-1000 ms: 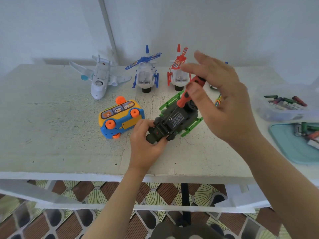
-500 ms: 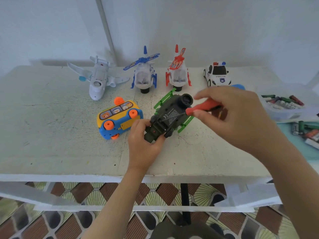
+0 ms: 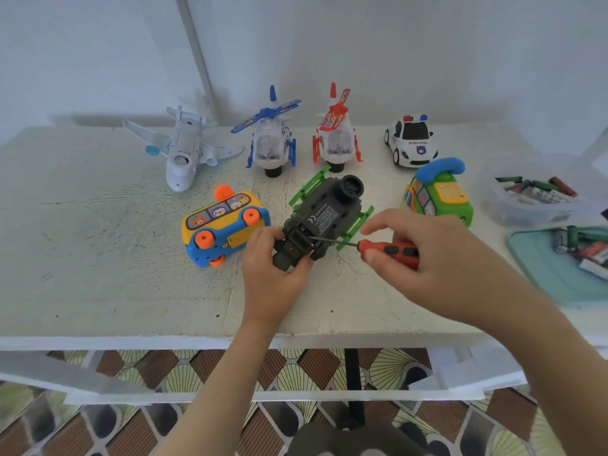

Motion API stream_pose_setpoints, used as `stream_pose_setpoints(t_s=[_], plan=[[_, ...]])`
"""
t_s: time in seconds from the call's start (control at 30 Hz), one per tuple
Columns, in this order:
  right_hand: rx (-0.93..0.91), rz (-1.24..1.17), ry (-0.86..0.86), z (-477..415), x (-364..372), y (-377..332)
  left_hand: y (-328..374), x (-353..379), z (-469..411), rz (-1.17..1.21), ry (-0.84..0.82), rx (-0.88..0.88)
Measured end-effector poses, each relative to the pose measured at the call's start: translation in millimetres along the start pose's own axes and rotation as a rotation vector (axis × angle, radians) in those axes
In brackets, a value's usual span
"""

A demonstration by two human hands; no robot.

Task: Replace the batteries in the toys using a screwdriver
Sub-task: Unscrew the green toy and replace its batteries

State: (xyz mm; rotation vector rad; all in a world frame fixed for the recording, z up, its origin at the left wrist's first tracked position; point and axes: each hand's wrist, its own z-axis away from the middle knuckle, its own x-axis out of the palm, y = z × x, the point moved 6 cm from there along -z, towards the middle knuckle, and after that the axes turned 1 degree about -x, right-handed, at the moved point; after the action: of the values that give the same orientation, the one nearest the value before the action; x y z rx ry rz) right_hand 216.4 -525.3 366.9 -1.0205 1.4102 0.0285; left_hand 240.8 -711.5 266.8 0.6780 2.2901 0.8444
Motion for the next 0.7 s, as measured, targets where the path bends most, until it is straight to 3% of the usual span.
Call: stream_pose_setpoints(t_s=[0.13, 0.47, 0.57, 0.7], plan=[[-0.010, 0.118, -0.027, 8, 17, 2, -1, -1, -1, 0.017, 0.028, -0.023], [-0.129, 0.166, 0.324, 32, 41, 3, -1, 0, 0, -0.007, 0.030, -0.019], [-0.068, 0.054, 0.398, 25, 26, 12, 0, 0, 1, -0.005, 0.013, -0.012], [-0.037, -0.182, 0.275, 17, 19, 14, -4, 0, 1, 0.026, 0.005, -0.024]])
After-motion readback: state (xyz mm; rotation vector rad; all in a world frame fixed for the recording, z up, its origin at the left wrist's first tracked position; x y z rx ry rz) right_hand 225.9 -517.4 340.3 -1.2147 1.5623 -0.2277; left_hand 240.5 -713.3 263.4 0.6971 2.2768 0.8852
